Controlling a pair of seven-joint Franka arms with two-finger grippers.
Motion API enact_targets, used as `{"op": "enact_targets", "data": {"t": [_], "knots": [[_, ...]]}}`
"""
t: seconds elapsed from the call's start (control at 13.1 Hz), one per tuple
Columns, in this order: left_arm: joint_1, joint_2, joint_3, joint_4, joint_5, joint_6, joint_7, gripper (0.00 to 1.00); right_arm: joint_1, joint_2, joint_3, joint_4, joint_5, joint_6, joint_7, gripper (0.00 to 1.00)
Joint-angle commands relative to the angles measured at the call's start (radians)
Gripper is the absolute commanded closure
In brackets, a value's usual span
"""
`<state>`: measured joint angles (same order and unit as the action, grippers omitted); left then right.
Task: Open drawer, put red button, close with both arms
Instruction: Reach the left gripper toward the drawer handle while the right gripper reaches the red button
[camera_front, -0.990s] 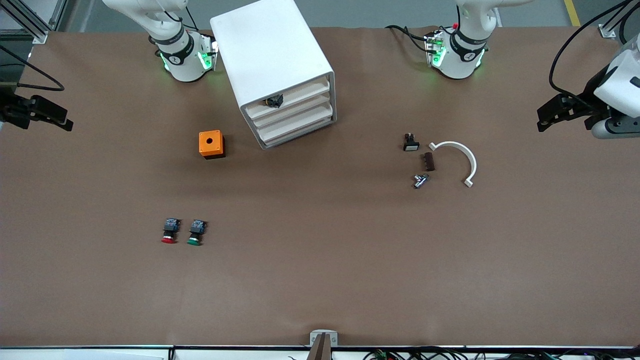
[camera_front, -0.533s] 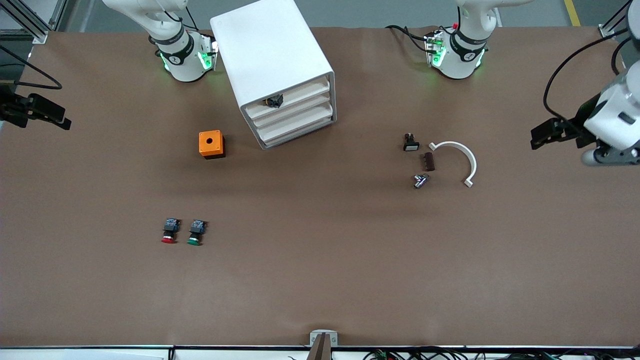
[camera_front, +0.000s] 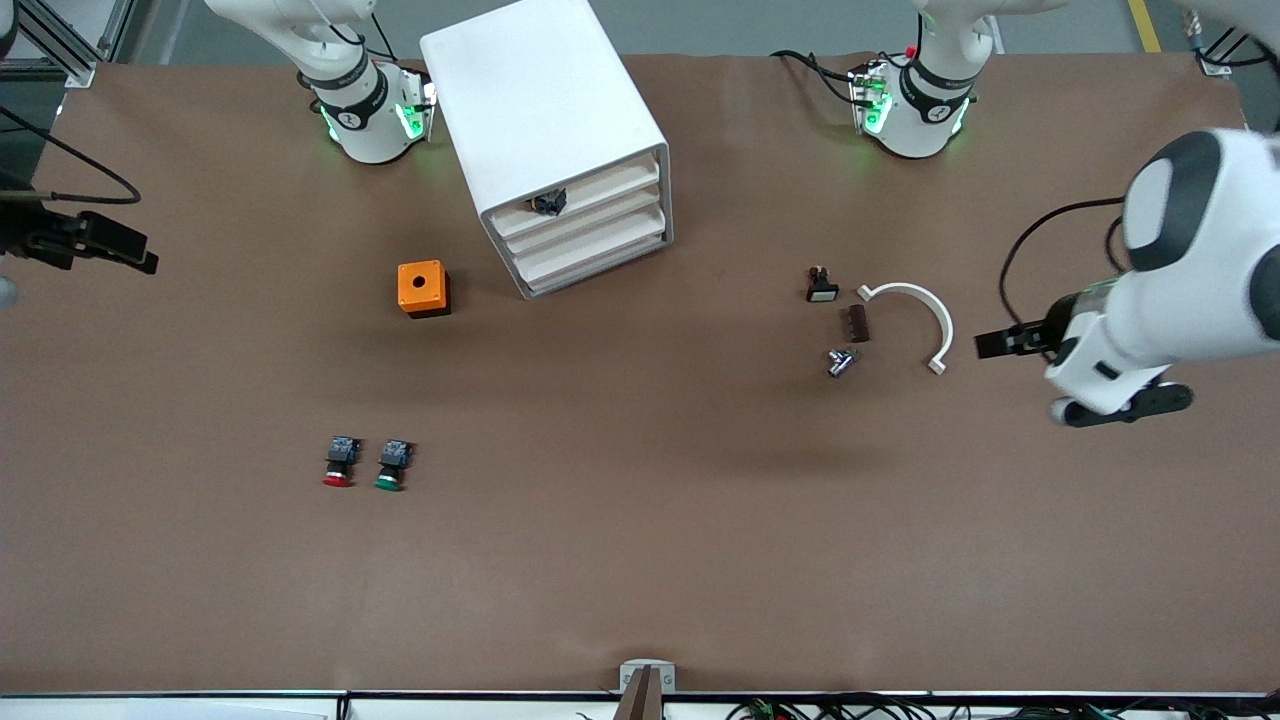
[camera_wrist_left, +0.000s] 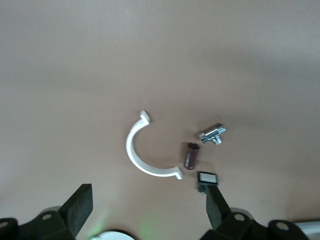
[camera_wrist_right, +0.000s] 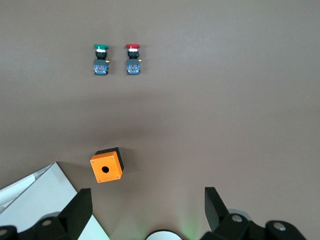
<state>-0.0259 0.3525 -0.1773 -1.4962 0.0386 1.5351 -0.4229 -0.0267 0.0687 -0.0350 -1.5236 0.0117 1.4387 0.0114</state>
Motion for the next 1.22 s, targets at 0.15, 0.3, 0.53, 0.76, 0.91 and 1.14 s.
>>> {"op": "enact_targets", "data": {"t": [0.15,0.3,0.53,0.76,0.91,1.14], "knots": [[-0.106,0.16,-0.002,0.051,-0.061,0.005,-0.325,0.0,0.007,0.132,0.006,0.025,-0.018,0.024,0.009,0.01],[-0.158,0.204,-0.002,0.051,-0.098,0.034,-0.469,0.0,0.002,0.187,0.007,0.025,-0.001,0.072,0.009,0.01],[-0.247,0.265,-0.002,0.054,-0.188,0.085,-0.725,0.0,0.016,0.29,0.007,0.025,-0.001,0.118,0.008,0.0],[-0.324,0.321,-0.002,0.077,-0.299,0.108,-0.989,0.0,0.036,0.365,0.007,0.02,0.002,0.225,0.012,0.0],[-0.371,0.324,-0.002,0.076,-0.389,0.106,-1.179,0.0,0.028,0.41,0.007,0.016,0.048,0.287,0.034,0.0],[-0.436,0.344,-0.002,0.073,-0.503,0.106,-1.413,0.0,0.04,0.5,0.007,0.016,0.054,0.348,0.067,0.0]]}}
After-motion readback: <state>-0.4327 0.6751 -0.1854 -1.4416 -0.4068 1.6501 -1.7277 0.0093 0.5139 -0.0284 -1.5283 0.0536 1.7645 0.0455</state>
